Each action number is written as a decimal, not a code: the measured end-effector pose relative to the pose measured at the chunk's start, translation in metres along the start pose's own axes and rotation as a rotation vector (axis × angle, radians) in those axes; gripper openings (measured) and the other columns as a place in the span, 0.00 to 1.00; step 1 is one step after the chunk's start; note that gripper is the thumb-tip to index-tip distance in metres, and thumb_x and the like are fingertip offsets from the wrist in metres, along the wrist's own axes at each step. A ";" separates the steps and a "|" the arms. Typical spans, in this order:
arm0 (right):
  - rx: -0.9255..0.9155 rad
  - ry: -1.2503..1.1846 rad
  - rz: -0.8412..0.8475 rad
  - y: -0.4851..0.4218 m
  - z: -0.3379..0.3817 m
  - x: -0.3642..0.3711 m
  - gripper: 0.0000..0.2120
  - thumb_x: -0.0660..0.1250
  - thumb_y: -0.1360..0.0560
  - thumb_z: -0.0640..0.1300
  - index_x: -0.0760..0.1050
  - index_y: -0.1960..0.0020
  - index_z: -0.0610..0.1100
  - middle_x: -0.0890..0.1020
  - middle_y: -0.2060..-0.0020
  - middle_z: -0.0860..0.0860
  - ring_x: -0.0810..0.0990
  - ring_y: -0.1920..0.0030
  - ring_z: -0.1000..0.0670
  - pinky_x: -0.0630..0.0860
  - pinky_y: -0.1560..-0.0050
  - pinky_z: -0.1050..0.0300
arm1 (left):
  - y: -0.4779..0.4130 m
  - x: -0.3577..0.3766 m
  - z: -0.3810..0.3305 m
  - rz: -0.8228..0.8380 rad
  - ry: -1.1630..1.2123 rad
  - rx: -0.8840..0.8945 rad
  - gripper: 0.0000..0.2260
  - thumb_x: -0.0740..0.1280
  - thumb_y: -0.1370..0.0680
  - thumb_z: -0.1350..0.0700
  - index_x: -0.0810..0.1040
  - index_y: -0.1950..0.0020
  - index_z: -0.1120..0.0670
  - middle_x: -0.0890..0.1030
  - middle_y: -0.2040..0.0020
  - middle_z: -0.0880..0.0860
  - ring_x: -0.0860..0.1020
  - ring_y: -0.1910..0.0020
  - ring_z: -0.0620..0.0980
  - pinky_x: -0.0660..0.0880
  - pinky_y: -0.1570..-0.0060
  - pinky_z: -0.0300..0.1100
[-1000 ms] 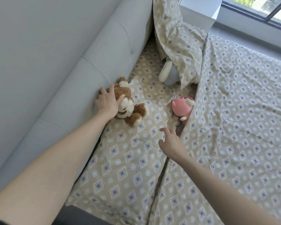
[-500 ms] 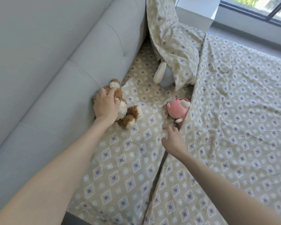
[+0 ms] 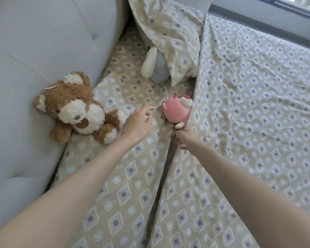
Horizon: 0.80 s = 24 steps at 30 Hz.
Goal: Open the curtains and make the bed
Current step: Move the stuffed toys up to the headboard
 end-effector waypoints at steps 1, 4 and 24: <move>0.078 -0.108 0.045 -0.008 -0.005 0.005 0.13 0.57 0.21 0.47 0.70 0.39 0.42 0.77 0.49 0.46 0.77 0.53 0.46 0.75 0.55 0.53 | -0.004 0.007 0.006 0.011 0.009 -0.008 0.18 0.57 0.21 0.55 0.71 0.32 0.45 0.76 0.40 0.47 0.79 0.50 0.49 0.75 0.45 0.47; 0.228 -0.426 0.163 -0.033 -0.010 0.018 0.15 0.59 0.21 0.48 0.70 0.37 0.41 0.77 0.41 0.44 0.78 0.45 0.44 0.77 0.49 0.51 | -0.014 0.016 0.023 0.039 0.015 -0.023 0.18 0.58 0.21 0.55 0.70 0.31 0.45 0.75 0.39 0.48 0.77 0.47 0.49 0.74 0.44 0.45; -0.022 -0.785 0.374 0.020 0.061 0.015 0.06 0.57 0.26 0.39 0.71 0.59 0.45 0.73 0.68 0.53 0.66 0.70 0.54 0.62 0.60 0.62 | 0.000 -0.061 0.026 -0.050 0.457 -0.329 0.16 0.57 0.20 0.57 0.71 0.32 0.50 0.75 0.39 0.52 0.75 0.53 0.47 0.75 0.47 0.48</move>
Point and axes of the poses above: each hand's wrist, its own y-axis away from the middle knuckle, its own x-axis out of the palm, z = x × y, the point moved 7 cm from there along -y, towards the middle knuckle
